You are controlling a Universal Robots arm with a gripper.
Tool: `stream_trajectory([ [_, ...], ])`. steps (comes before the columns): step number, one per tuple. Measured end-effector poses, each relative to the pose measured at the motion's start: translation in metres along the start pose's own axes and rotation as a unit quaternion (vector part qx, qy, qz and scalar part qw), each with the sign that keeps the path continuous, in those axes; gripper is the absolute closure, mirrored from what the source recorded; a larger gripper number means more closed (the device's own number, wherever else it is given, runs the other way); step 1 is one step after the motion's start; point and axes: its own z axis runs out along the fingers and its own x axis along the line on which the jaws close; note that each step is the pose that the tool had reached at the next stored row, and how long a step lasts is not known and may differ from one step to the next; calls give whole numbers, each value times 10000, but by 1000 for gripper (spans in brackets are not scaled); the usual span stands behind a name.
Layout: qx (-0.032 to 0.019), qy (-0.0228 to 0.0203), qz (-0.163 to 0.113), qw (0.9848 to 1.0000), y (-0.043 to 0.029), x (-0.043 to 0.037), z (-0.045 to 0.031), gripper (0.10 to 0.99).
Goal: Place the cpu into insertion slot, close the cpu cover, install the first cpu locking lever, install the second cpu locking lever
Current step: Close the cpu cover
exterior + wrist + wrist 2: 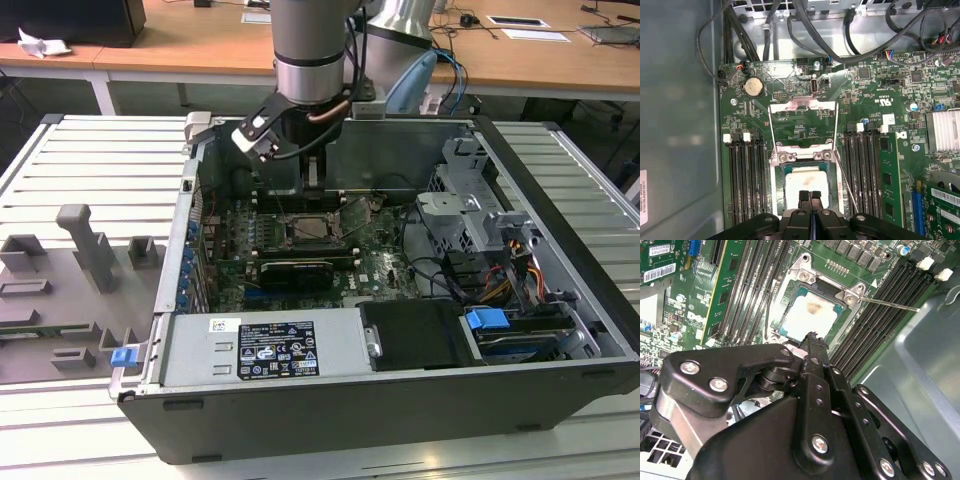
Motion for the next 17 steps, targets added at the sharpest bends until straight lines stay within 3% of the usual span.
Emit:
stream_trajectory([
  [12,-1,-3,34,10000,9,2,-109,980],
  [15,0,-2,53,10000,19,3,-172,980],
  [17,12,-3,53,10000,98,8,-167,980],
])
